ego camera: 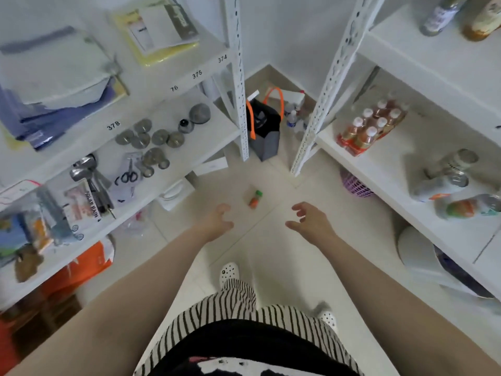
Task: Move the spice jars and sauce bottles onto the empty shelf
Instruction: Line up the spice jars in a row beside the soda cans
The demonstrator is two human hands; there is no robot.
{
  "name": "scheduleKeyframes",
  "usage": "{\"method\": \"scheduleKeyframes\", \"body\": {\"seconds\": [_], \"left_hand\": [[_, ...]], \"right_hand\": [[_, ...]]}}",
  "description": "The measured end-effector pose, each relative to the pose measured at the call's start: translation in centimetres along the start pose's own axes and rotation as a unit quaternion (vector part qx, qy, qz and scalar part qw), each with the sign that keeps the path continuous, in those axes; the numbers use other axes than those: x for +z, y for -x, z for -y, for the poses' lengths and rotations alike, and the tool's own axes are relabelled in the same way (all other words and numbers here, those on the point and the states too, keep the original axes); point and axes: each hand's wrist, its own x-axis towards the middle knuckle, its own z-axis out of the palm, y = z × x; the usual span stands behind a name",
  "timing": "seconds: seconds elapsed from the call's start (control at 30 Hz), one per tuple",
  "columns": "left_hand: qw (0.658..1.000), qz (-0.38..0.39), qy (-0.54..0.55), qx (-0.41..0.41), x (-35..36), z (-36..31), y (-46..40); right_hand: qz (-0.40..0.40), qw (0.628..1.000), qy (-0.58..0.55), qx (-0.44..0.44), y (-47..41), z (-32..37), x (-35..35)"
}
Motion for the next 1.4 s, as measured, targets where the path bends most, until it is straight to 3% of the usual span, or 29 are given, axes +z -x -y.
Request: {"method": "scheduleKeyframes", "body": {"seconds": [0.33,0.67,1.07,1.4], "left_hand": [[0.994,0.033,-0.099,0.019,-4.0,1.3,-11.9],[0.991,0.042,-0.124,-0.012,-2.1,3.2,-25.7],[0.97,0.074,-0.224,0.05,9.9,12.0,-52.1],[0.986,0.04,-0.151,0.06,18.8,16.2,-68.5]], "right_hand": [[0.015,0.997,-0.023,0.073,-9.7,2.5,4.2],[0.036,0.981,-0.105,0.16,-22.6,-1.5,7.6],[0.026,0.954,-0.176,0.241,-42.0,-13.9,23.4],[0.016,0.928,-0.242,0.284,-54.2,-21.1,36.2]]}}
